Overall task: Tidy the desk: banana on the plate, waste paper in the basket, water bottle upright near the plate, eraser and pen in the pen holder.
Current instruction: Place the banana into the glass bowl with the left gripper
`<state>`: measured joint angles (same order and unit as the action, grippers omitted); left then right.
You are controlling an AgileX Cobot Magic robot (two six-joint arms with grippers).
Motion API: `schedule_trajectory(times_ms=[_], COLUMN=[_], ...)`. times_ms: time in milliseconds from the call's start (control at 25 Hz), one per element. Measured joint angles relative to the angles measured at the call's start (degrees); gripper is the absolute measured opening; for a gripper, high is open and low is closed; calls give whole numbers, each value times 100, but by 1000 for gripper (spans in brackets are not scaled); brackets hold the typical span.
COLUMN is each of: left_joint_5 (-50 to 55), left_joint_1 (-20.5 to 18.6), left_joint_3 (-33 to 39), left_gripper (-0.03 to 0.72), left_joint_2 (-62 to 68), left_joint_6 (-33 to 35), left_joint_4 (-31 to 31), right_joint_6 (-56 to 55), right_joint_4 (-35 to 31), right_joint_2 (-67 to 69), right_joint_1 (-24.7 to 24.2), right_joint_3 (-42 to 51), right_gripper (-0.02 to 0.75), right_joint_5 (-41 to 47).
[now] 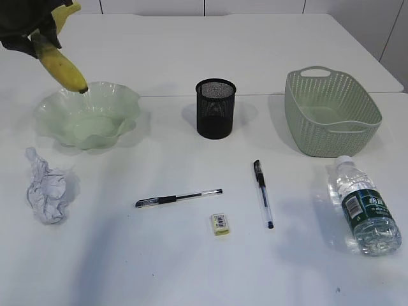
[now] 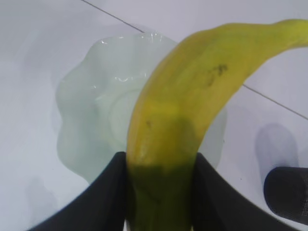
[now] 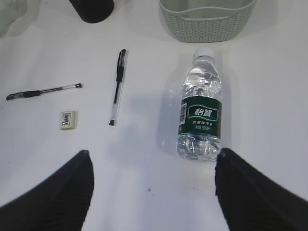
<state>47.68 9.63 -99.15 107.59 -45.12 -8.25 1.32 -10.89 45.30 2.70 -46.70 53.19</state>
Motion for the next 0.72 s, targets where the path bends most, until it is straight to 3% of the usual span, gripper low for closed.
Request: schedule_trajectory(times_ms=[480, 720], left_joint_5=[-20, -34], left_joint_1=[-173, -437], left_joint_3=[-1086, -1575], left_gripper=[244, 244], left_joint_2=[1327, 1999], left_joint_6=[12, 12], left_joint_4=[922, 1414], right_joint_6=[0, 0], right_joint_4=[0, 0], right_joint_2=[0, 0], right_joint_1=[0, 0], right_joint_3=[0, 0], right_gripper=[585, 585], right_joint_5=[-32, -32])
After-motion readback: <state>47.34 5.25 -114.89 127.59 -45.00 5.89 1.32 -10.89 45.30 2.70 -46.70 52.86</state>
